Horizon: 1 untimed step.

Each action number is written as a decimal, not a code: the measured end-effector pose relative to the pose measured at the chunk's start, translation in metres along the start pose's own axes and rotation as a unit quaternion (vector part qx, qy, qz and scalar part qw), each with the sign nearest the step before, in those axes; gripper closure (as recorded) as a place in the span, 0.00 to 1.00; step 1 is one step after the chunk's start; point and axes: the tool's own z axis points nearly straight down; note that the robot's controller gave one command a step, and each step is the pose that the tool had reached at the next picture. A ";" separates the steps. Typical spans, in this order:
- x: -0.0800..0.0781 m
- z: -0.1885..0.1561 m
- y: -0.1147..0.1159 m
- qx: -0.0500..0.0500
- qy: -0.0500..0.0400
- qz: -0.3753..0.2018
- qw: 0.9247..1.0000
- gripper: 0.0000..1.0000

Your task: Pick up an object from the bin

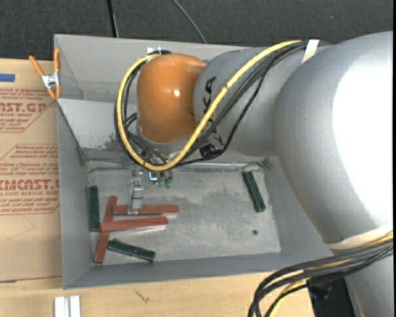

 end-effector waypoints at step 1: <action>-0.002 -0.005 -0.001 -0.001 -0.003 0.001 1.000 0.00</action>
Offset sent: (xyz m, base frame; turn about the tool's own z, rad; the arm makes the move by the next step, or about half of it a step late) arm -0.0397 -0.0303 -0.0679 -0.1042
